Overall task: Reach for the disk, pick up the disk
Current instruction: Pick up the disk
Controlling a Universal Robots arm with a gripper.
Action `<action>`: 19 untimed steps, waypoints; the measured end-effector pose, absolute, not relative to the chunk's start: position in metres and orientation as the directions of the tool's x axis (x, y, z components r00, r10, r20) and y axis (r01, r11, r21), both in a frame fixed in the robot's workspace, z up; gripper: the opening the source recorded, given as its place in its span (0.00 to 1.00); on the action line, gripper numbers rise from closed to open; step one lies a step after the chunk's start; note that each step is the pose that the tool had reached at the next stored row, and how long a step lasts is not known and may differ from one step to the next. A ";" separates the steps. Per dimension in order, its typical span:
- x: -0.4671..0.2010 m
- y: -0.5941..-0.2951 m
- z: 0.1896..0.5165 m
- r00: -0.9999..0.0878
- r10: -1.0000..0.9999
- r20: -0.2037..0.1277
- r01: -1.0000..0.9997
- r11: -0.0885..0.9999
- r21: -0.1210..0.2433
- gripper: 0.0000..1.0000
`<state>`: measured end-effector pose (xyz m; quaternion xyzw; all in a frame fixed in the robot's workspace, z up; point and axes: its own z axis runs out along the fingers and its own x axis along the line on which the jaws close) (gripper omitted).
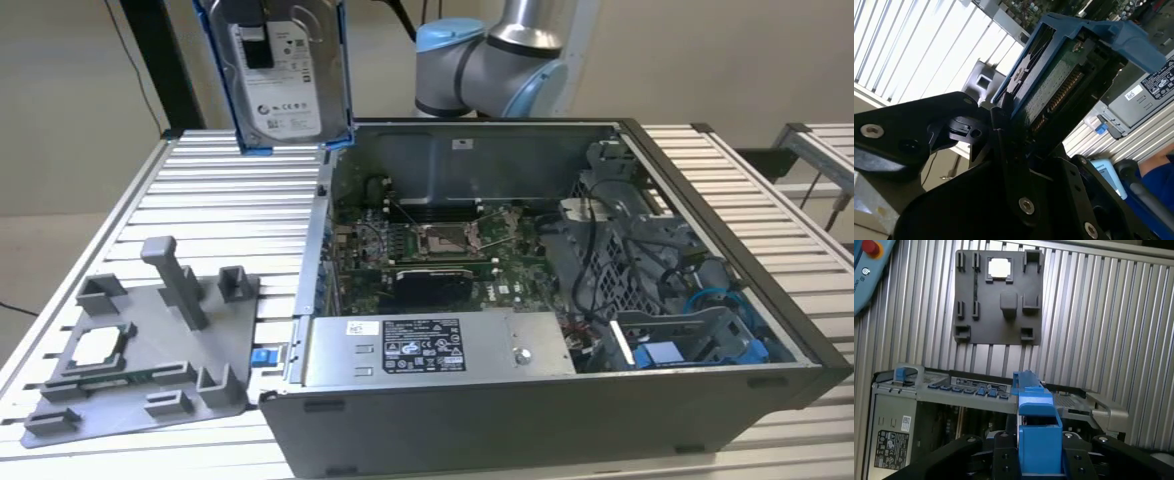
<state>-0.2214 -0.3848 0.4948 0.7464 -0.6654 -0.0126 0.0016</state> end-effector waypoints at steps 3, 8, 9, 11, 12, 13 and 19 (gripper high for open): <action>-0.214 -0.385 0.495 0.114 -0.993 -0.017 -0.993 -0.114 0.019 0.00; -0.205 -0.385 0.495 0.114 -0.993 -0.017 -0.993 -0.114 0.019 0.00; -0.203 -0.385 0.495 0.114 -0.993 -0.017 -0.993 -0.114 0.019 0.00; -0.198 -0.385 0.495 0.114 -0.993 -0.017 -0.993 -0.114 0.019 0.00; -0.195 -0.385 0.495 0.114 -0.993 -0.017 -0.993 -0.114 0.019 0.00; -0.191 -0.385 0.495 0.114 -0.993 -0.017 -0.993 -0.115 0.019 0.00; -0.167 -0.385 0.495 0.114 -0.993 -0.017 -0.993 -0.114 0.020 0.00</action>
